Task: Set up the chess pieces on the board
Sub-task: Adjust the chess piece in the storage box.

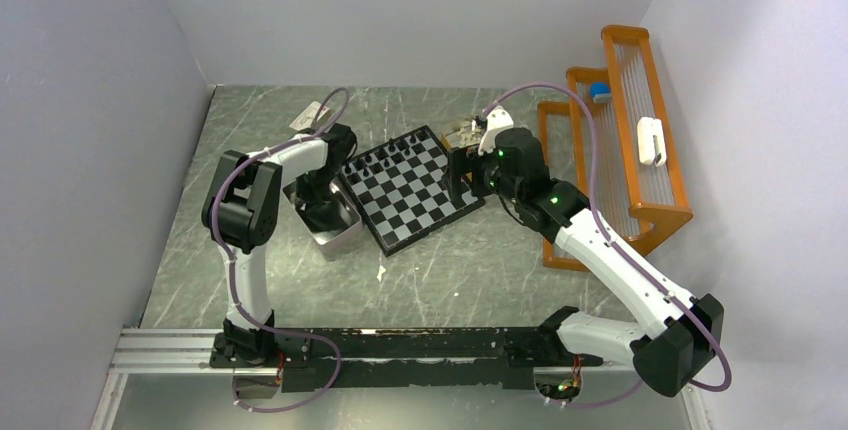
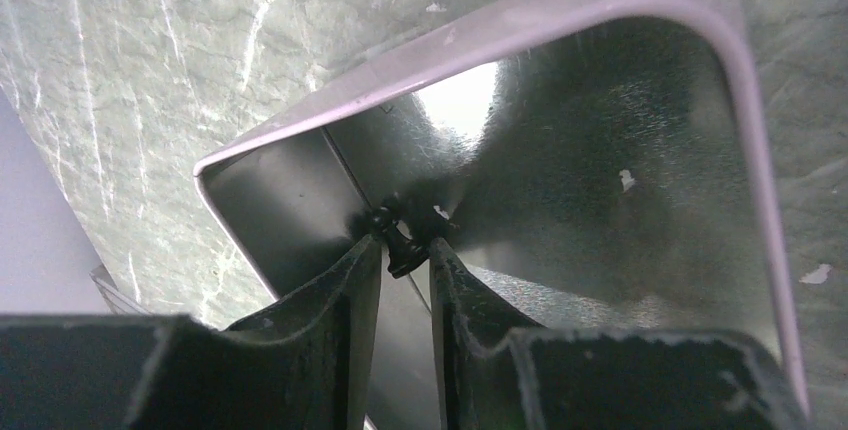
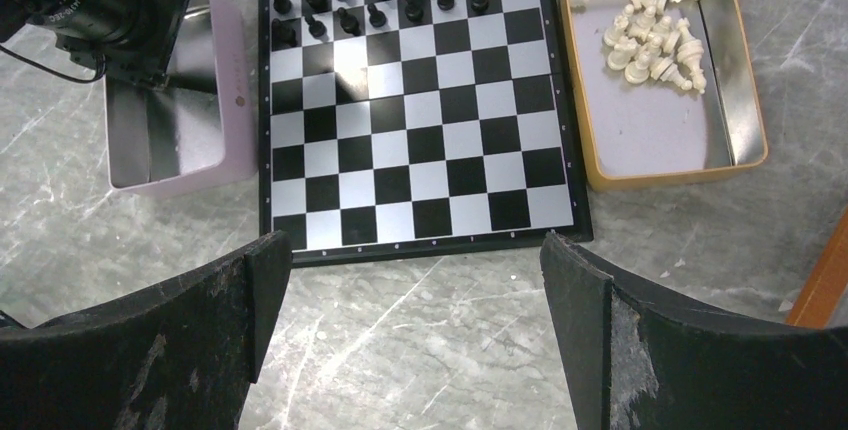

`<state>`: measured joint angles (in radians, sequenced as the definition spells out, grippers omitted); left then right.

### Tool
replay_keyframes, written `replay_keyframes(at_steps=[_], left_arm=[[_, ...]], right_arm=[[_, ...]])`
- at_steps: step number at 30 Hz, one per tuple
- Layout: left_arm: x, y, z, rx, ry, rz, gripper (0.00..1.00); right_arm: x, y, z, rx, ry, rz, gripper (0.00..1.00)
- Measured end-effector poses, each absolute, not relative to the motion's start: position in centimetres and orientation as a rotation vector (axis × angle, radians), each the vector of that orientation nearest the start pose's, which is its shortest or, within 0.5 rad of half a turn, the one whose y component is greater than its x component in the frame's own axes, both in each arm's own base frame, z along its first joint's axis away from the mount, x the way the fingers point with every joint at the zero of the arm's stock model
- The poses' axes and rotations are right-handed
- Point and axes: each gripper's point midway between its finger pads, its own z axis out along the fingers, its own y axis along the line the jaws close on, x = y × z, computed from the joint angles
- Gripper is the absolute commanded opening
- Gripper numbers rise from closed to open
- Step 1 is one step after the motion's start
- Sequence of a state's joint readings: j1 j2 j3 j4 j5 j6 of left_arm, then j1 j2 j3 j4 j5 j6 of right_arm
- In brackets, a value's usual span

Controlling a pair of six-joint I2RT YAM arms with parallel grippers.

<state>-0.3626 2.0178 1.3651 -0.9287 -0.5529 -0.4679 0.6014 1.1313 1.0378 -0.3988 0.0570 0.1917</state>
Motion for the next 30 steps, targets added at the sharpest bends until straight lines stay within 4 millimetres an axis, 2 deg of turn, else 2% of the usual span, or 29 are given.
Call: replay_keyframes(at_steps=[9, 20, 30], left_arm=[[33.1, -5.2, 1.6, -0.157, 2.849, 0.692, 0.20], [34.1, -6.3, 1.7, -0.168, 2.854, 0.618, 0.15], [34.2, -7.0, 2.0, -0.183, 2.839, 0.534, 0.15]], right_arm=[[29.7, 20.2, 23.7, -0.378, 2.048, 0.438, 1.00], [29.7, 20.3, 23.7, -0.373, 2.045, 0.443, 1.00], [29.2, 20.6, 21.7, -0.308, 2.090, 0.498, 1.00]])
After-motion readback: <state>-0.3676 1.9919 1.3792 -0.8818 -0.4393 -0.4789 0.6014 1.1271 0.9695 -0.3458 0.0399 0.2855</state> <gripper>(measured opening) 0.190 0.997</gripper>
